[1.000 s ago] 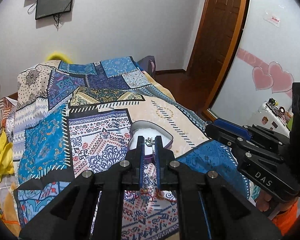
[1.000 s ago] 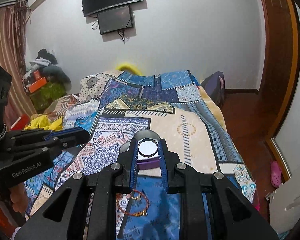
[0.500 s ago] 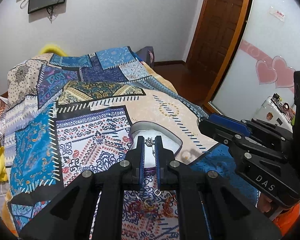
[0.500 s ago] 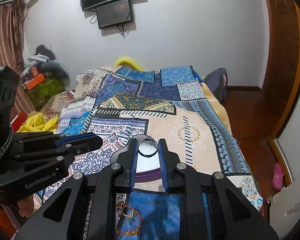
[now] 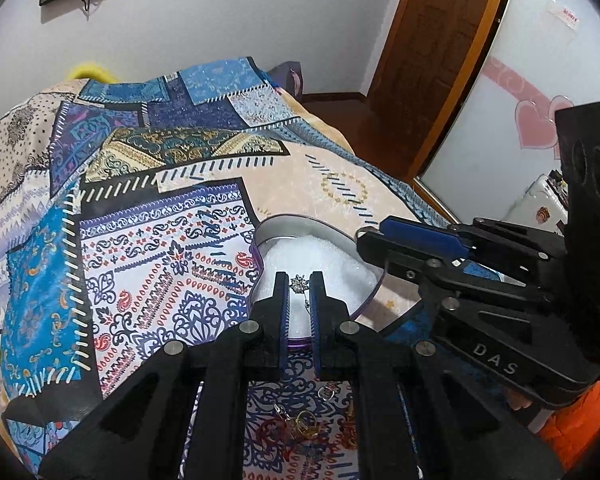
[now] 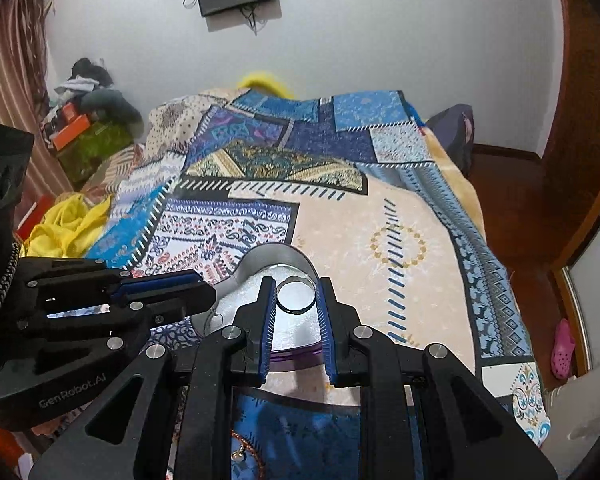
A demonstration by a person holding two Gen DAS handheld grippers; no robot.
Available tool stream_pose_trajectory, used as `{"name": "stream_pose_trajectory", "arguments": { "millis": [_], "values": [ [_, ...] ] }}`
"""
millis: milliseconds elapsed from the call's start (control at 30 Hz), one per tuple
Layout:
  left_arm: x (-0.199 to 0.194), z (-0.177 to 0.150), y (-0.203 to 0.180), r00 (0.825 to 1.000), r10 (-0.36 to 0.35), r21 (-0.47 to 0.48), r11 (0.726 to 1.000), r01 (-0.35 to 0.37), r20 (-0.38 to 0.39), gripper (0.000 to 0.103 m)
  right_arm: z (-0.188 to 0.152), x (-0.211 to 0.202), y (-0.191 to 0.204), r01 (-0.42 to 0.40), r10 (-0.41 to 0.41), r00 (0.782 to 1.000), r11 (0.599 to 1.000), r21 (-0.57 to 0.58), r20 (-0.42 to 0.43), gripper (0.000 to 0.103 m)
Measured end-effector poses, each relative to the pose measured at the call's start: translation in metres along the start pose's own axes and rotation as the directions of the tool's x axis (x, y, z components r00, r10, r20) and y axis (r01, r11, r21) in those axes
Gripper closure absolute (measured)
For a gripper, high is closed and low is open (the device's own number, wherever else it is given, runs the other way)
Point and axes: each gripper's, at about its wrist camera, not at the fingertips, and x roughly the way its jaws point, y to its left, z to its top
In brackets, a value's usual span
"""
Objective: Organize jewelry
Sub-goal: 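Carry the ring into the purple heart tin with the right tool while the left tool drops the pendant in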
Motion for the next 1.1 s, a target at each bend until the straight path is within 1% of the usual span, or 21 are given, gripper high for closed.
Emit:
{"name": "stream_pose_trajectory", "arguments": {
  "millis": [233,433,633,967,1100],
  "values": [
    [0.008,-0.002,0.002,1.000,-0.005,0.011,1.000,0.006,-0.021,0.095,-0.001,0.011,-0.002,-0.012,0.012,0.999,1.000,0.000,-0.045,0.085],
    [0.010,-0.003,0.005,0.999,-0.011,0.001,1.000,0.011,-0.042,0.095,-0.003,0.020,-0.004,-0.022,0.022,0.996,1.000,0.001,-0.082,0.085],
    [0.005,-0.004,0.005,0.999,-0.006,0.002,1.000,0.006,-0.039,0.095,-0.003,0.022,-0.004,-0.025,0.026,0.994,1.000,0.006,-0.107,0.085],
    [-0.024,-0.005,0.003,1.000,0.021,0.000,1.000,-0.021,0.007,0.095,-0.001,0.008,0.005,-0.005,0.004,0.996,1.000,-0.009,-0.089,0.084],
    [-0.043,-0.007,-0.001,0.997,0.060,0.012,0.998,-0.060,0.050,0.093,-0.001,-0.004,0.008,0.001,-0.001,0.998,1.000,-0.009,-0.067,0.083]
  ]
}}
